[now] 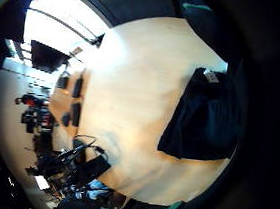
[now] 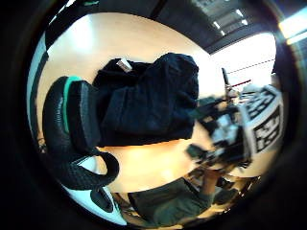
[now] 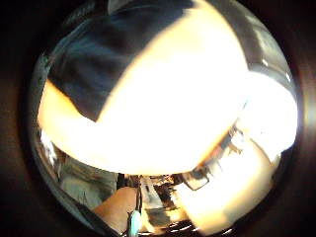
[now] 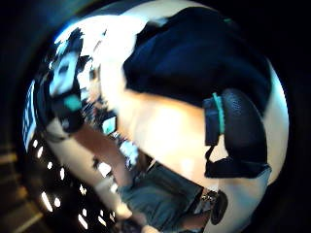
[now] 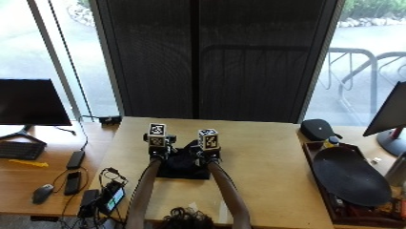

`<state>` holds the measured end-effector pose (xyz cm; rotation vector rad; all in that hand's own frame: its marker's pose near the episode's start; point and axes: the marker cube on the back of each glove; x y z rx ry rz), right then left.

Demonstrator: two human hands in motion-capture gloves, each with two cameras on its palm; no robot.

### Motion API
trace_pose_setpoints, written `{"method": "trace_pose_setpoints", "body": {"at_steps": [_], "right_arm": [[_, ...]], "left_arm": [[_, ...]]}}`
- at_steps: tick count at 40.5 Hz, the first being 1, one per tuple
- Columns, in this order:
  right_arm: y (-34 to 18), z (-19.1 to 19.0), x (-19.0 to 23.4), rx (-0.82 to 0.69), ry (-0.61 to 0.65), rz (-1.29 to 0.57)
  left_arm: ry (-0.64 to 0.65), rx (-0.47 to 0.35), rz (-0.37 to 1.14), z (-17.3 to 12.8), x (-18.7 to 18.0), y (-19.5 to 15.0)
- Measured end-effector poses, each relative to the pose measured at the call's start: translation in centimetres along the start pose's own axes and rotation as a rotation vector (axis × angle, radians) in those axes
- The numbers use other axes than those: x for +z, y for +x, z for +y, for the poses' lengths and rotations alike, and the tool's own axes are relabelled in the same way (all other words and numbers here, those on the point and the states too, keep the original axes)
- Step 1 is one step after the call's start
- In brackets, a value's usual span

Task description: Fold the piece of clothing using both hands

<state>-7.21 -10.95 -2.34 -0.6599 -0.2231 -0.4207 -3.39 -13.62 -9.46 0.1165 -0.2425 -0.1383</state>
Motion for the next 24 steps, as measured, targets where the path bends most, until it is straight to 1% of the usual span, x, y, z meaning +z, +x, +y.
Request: {"method": "trace_pose_setpoints", "body": {"at_steps": [2, 3, 6, 8, 9, 10, 13, 14, 16, 20, 24], "right_arm": [[0.7, 1.0, -1.3, 0.079, 0.119, 0.071], [1.2, 1.7, -1.9, 0.126, 0.163, 0.111], [3.4, 4.1, -3.5, 0.364, 0.283, 0.269], [4.7, 5.1, -4.4, 0.431, 0.383, 0.311], [5.4, 5.1, -4.7, 0.442, 0.429, 0.312], [6.2, 4.9, -4.7, 0.451, 0.463, 0.304], [8.4, 4.1, -4.5, 0.473, 0.505, 0.259], [8.5, 4.3, -4.5, 0.476, 0.510, 0.247], [8.4, 5.2, -4.7, 0.483, 0.519, 0.236], [8.5, 6.0, -4.8, 0.513, 0.519, 0.249], [9.5, 5.0, -4.3, 0.501, 0.529, 0.240]], "left_arm": [[0.052, 0.022, -0.037, -0.1, -0.5, 0.5], [0.055, 0.038, -0.040, 0.0, -0.6, 0.9], [-0.001, 0.101, 0.038, 0.3, 0.0, 2.8], [-0.037, 0.151, 0.120, 0.4, 0.4, 4.2], [-0.049, 0.162, 0.141, 0.7, 0.2, 4.7], [-0.056, 0.156, 0.138, 1.2, -0.2, 5.0], [-0.070, 0.093, 0.055, 3.2, -2.4, 4.8], [-0.071, 0.090, 0.045, 3.7, -2.9, 4.8], [-0.069, 0.122, 0.067, 3.7, -2.8, 5.4], [-0.055, 0.195, 0.154, 1.0, 0.7, 6.7], [-0.030, 0.210, 0.180, 0.3, 1.7, 6.9]]}}
